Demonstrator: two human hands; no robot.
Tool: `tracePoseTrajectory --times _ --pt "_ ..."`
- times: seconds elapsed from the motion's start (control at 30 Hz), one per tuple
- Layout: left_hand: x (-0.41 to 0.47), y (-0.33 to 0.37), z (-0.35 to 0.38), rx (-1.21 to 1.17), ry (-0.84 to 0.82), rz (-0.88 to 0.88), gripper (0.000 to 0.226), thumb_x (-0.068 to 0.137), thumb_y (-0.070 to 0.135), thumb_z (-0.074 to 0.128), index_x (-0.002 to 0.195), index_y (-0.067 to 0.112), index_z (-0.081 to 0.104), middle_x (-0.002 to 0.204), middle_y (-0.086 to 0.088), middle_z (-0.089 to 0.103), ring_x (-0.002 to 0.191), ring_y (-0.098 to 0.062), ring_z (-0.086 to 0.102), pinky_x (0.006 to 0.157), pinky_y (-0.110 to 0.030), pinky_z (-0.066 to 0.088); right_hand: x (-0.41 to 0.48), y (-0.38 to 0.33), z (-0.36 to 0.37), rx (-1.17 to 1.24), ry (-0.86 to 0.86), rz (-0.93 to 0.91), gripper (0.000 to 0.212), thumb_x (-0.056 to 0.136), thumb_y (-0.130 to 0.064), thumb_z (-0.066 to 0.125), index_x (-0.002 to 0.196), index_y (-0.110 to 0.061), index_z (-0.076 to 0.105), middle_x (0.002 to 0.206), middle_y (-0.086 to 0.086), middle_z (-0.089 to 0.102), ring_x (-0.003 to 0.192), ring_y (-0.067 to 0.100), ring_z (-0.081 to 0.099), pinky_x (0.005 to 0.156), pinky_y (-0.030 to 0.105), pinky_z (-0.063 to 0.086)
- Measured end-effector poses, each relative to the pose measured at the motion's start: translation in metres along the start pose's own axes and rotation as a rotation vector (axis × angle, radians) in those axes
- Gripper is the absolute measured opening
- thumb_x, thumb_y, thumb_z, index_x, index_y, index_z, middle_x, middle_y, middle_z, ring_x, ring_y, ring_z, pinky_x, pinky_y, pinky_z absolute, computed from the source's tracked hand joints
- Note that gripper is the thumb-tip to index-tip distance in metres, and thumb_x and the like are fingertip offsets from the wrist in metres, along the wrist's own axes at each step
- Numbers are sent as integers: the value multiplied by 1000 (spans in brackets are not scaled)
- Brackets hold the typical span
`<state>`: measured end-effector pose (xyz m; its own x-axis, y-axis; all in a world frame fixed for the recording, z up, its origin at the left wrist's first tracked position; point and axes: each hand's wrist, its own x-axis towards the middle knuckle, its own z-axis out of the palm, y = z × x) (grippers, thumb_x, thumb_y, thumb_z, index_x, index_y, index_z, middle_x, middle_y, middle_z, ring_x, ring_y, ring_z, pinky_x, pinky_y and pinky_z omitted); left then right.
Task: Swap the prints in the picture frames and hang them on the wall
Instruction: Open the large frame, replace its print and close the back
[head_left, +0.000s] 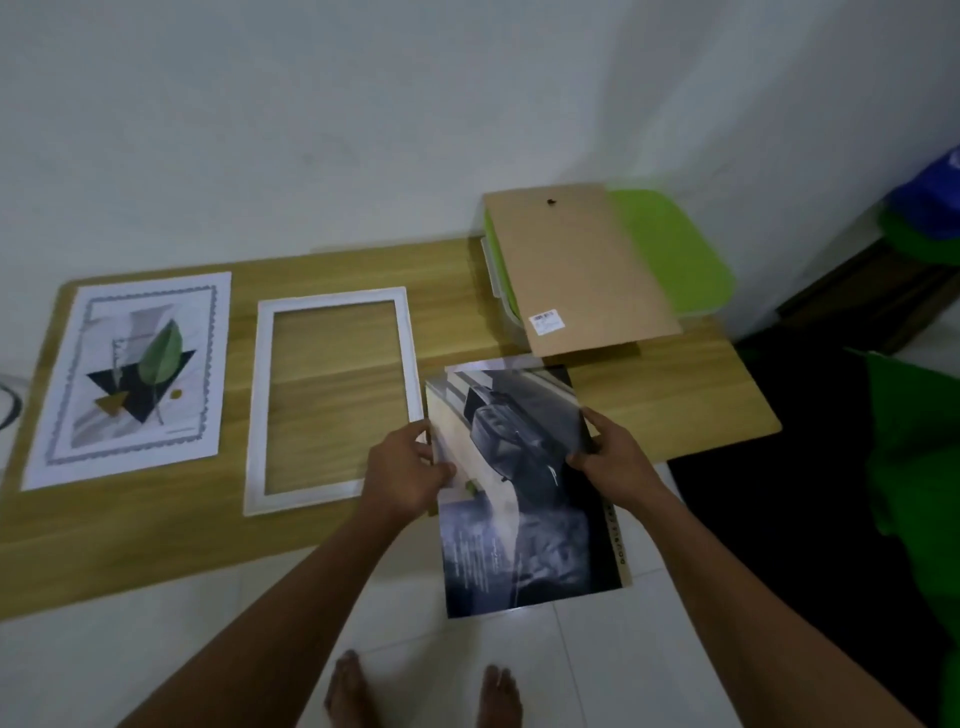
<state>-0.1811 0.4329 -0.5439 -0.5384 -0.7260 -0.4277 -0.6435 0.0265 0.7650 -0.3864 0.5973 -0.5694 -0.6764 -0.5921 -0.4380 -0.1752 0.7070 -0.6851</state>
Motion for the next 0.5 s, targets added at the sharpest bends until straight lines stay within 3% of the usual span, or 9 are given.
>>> tracePoseTrajectory --times 0.1,0.17,0.23,0.37,0.43,0.5 --pt "1 5 24 118 27 11 54 77 7 77 128 10 60 77 3 64 75 -17 64 72 -29 56 7 11 -9 -97 53 -62 62 82 -3 66 141 -12 49 121 7 64 110 24 61 91 30 51" --pt "3 10 34 197 50 33 49 77 8 75 125 9 62 81 0 67 77 -16 61 70 -21 46 11 17 -10 -155 85 -98 59 81 -1 65 137 -14 53 114 10 65 102 27 64 86 29 52" --pt "7 14 40 247 74 38 44 77 8 73 119 7 64 92 -7 70 84 -23 64 72 -25 48 18 22 -8 -204 91 -97 55 82 -9 67 134 -18 54 112 11 62 99 29 63 89 34 54" --pt "21 14 45 360 126 90 28 74 11 70 101 8 65 95 -11 70 89 -32 66 72 -35 53 24 21 -4 -295 133 -130 42 91 -19 65 131 -14 53 106 8 47 93 26 53 82 26 43" --pt "23 14 47 462 152 145 28 77 16 69 103 8 62 97 -14 66 91 -35 64 71 -35 49 24 21 -4 -389 183 -164 41 93 -26 63 131 -15 52 111 11 47 102 30 51 85 31 44" --pt "23 16 48 641 165 180 40 83 28 68 117 10 58 107 -13 61 99 -33 60 74 -37 49 24 23 -4 -492 199 -204 43 93 -32 62 132 -15 51 125 15 48 115 34 46 93 42 45"
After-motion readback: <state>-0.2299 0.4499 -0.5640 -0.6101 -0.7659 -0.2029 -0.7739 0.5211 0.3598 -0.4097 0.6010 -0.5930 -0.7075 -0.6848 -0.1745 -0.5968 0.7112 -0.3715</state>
